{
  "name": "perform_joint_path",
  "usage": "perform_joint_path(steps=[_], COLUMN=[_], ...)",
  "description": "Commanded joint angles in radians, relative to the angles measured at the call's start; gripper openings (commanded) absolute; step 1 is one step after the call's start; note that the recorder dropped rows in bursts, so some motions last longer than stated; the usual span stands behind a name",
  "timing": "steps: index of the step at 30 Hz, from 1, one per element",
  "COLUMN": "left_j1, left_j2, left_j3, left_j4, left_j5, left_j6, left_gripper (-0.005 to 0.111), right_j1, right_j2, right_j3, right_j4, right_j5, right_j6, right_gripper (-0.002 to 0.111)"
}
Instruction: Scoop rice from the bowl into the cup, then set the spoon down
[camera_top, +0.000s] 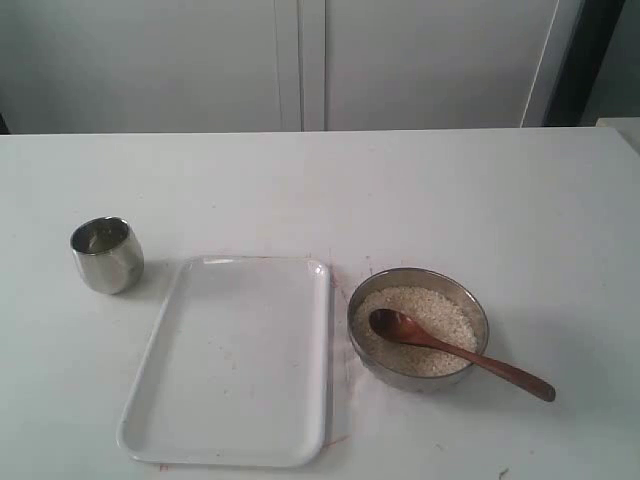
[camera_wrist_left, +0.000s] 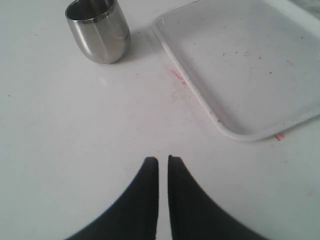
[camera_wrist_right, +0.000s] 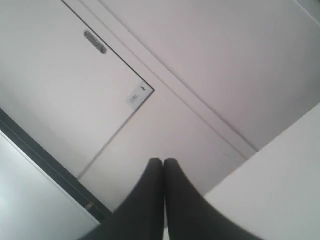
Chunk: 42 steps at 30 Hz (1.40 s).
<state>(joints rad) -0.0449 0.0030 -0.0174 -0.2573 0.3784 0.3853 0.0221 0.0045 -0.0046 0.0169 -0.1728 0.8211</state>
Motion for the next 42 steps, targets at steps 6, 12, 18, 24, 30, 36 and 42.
perform_joint_path(steps=[6,12,18,24,30,36,42], left_j1=[0.002,0.002,0.002,0.002,0.002,0.002,0.002], left_j2=[-0.003,-0.003,-0.003,-0.003,-0.003,-0.003,-0.003], left_j3=[0.005,0.005,0.005,0.005,0.005,0.005,0.005], left_j4=[-0.011,-0.011,-0.011,-0.011,-0.011,-0.011,-0.011], left_j5=[0.003,0.003,0.003,0.003,0.003,0.003,0.003], left_j6=[0.004,0.004,0.004,0.004,0.004,0.004,0.004], left_gripper=[0.014,0.014,0.014,0.014,0.014,0.014,0.014], right_j1=[-0.003,-0.003,-0.003,-0.003,0.022,0.082,0.099], right_j2=[-0.005,-0.005,-0.005,-0.005,0.023,0.195,0.346], right_j3=[0.005,-0.069,-0.279,-0.713,-0.999,-1.218,-1.352], right_j4=[-0.017,-0.055,-0.305,-0.588,-0.542,-0.060,0.170], right_j5=[-0.412,-0.587,-0.459,0.118,0.458,0.775,0.965], right_j6=[0.232,0.264,0.264,0.252,0.015,-0.553,-0.821], right_gripper=[0.000,0.000,0.000,0.000,0.000,0.000,0.000])
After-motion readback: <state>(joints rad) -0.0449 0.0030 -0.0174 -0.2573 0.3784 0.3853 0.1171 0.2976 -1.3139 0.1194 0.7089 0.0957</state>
